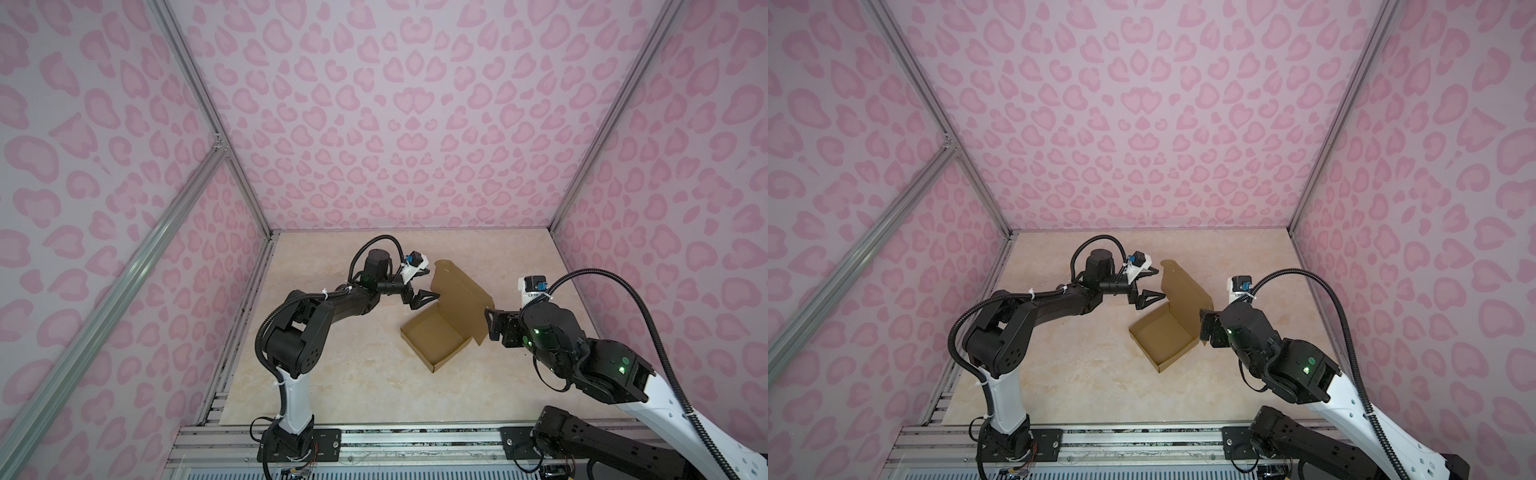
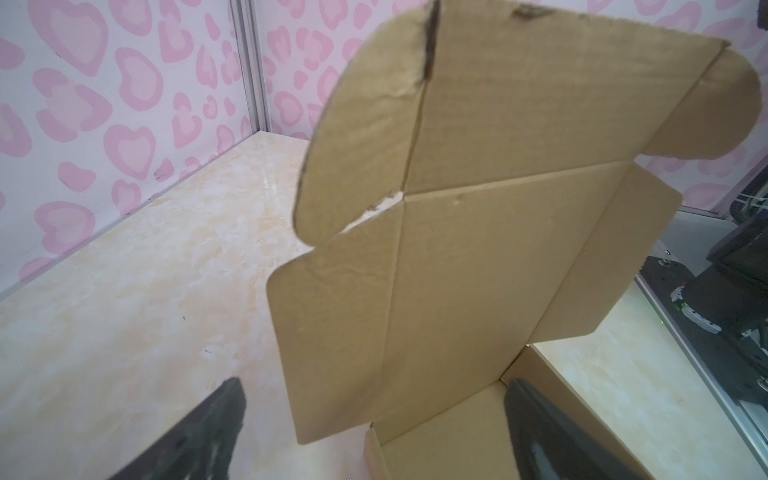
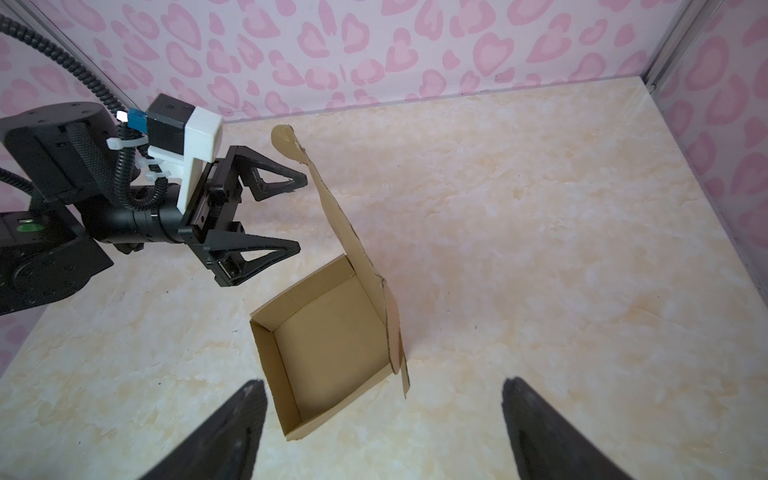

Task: Fold the paper box

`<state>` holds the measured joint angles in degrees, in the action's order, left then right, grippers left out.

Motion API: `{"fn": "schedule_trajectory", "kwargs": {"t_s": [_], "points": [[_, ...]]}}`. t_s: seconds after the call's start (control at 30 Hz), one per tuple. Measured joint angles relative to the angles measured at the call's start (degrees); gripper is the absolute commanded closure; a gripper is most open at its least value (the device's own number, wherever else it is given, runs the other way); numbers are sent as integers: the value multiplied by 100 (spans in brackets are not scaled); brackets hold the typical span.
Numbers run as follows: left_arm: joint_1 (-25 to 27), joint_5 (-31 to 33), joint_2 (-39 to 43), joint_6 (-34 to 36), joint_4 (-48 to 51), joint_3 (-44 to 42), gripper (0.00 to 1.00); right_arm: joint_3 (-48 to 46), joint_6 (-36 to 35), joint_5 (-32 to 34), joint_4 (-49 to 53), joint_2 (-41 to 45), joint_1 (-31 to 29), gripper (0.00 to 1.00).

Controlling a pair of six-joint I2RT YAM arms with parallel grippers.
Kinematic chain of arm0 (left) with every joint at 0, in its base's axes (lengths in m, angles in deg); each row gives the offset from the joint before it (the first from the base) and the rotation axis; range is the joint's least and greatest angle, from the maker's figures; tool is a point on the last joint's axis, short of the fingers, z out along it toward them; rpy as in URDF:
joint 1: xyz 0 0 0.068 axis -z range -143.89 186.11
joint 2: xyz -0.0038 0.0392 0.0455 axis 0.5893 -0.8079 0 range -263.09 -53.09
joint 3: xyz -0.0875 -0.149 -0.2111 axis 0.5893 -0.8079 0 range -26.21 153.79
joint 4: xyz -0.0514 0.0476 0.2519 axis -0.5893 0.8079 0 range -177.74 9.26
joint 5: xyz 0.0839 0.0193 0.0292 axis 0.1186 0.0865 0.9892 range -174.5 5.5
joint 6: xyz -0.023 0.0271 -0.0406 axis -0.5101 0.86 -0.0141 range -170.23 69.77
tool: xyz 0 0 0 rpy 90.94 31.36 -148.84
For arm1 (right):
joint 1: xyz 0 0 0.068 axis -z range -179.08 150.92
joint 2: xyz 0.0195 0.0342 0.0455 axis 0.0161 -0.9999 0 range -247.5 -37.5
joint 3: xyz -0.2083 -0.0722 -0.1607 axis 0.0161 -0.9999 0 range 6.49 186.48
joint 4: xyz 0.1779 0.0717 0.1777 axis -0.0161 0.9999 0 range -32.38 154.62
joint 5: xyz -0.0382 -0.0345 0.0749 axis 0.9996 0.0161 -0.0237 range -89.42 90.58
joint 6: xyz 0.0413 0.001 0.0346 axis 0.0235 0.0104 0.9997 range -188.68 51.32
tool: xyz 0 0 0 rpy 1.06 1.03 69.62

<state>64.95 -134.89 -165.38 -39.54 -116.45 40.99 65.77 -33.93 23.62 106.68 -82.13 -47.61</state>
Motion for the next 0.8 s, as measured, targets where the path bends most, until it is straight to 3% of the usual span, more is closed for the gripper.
{"fn": "schedule_trajectory", "kwargs": {"t_s": [0.27,0.4,0.5,0.8], "points": [[-24,-321,-452,44,350,647,14,-144,-2,-160,-15,57,33,9],[-39,-428,-634,42,494,883,28,-201,-2,-168,-20,111,66,9],[-44,-492,-761,17,588,1113,29,-282,-2,-201,-46,125,87,9],[-63,-551,-857,-35,612,1233,46,-367,-2,-262,-166,125,120,9]]}}
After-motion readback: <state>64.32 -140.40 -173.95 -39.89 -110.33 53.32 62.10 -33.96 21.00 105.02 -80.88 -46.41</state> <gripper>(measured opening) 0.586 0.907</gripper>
